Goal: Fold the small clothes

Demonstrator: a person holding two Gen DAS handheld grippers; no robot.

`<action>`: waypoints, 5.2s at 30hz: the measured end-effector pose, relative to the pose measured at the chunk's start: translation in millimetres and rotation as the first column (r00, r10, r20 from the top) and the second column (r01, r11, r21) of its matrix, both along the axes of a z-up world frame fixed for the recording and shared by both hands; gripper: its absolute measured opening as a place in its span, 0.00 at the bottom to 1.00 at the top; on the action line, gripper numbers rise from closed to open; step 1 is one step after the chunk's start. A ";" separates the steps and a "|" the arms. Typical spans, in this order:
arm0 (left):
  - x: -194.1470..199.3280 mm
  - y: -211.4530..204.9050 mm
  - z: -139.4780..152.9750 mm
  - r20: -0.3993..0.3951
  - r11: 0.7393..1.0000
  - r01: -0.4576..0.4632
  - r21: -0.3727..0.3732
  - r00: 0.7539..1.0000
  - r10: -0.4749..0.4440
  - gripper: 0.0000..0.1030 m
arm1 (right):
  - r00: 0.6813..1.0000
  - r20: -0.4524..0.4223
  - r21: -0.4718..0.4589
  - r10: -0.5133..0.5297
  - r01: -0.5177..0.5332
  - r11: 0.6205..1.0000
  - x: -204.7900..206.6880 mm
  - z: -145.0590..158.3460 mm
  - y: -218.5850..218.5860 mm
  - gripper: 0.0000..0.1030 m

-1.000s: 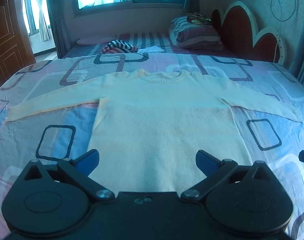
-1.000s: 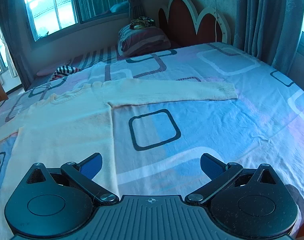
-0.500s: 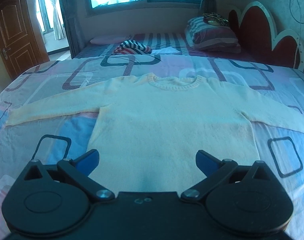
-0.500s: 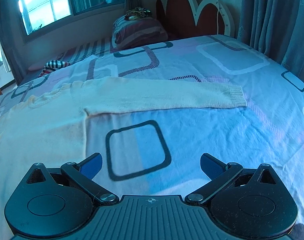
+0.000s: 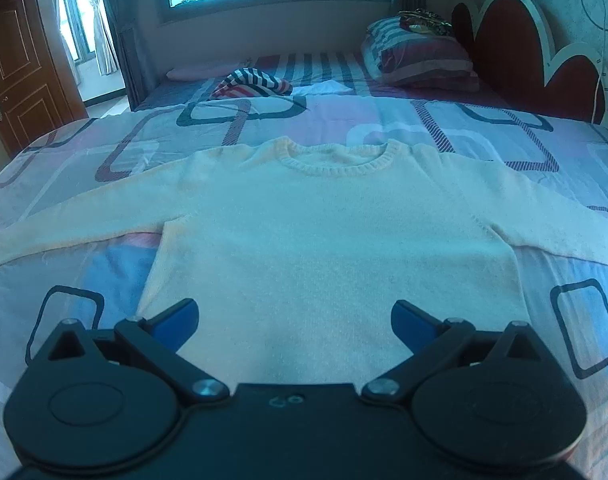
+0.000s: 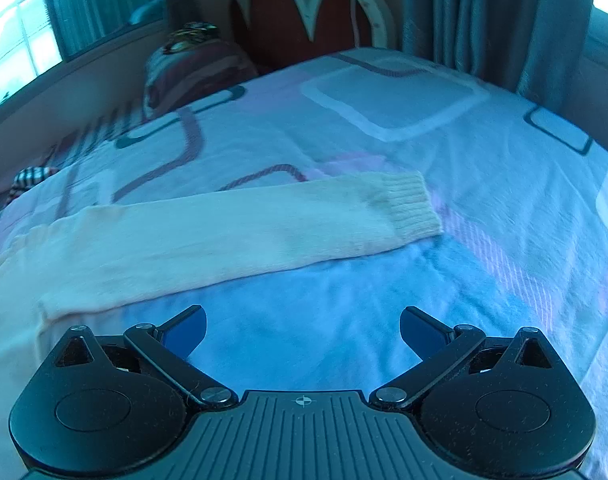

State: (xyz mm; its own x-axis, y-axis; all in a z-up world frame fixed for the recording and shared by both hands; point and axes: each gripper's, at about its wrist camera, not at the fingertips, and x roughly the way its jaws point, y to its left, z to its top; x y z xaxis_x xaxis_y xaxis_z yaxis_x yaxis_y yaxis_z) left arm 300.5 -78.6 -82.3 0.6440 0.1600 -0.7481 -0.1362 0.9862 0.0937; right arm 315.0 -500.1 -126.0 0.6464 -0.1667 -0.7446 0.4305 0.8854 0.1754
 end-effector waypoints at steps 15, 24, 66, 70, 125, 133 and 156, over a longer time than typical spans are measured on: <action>19.7 -0.6 -2.7 -0.035 0.997 0.000 0.076 0.999 0.003 0.92 | 0.990 -0.013 0.052 -0.140 0.140 0.989 39.4 -23.6 -52.4 0.72; 20.8 21.5 -2.6 -0.073 0.999 0.027 0.026 0.997 -0.025 0.72 | 0.990 0.039 0.020 -0.138 0.137 0.990 53.8 -23.6 -52.7 0.13; 74.8 153.9 -17.6 0.007 0.932 0.167 -0.320 0.985 -0.174 0.84 | 0.835 0.160 0.015 0.526 -0.535 0.845 111.6 23.3 351.6 0.67; 91.9 127.4 -34.0 -0.042 0.897 0.185 -0.402 0.975 -0.219 0.77 | 0.879 0.120 -0.091 0.461 -0.452 0.887 94.5 19.7 312.5 0.67; 116.1 171.0 -52.5 0.094 0.942 -0.183 -0.281 0.972 0.216 0.69 | 0.930 0.116 0.015 0.349 -0.353 0.936 109.0 -12.7 215.1 0.43; 113.4 146.5 -34.2 0.165 0.971 -0.033 -0.238 0.983 0.074 0.76 | 0.934 0.135 -0.009 0.332 -0.334 0.943 151.5 -6.5 210.1 0.66; 149.5 119.4 -75.6 0.050 0.986 -0.004 -0.165 0.999 0.012 0.76 | 0.941 0.024 -0.086 0.337 -0.334 0.939 228.9 -31.3 220.6 0.06</action>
State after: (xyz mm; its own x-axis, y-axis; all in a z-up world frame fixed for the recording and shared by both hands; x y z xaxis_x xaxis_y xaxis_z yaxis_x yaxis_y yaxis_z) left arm 450.0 40.8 -157.9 0.6806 0.0422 -0.7314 -0.1445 0.9865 -0.0776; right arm 543.9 -279.6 -157.3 0.7023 0.0064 -0.7119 0.1009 0.9890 0.1084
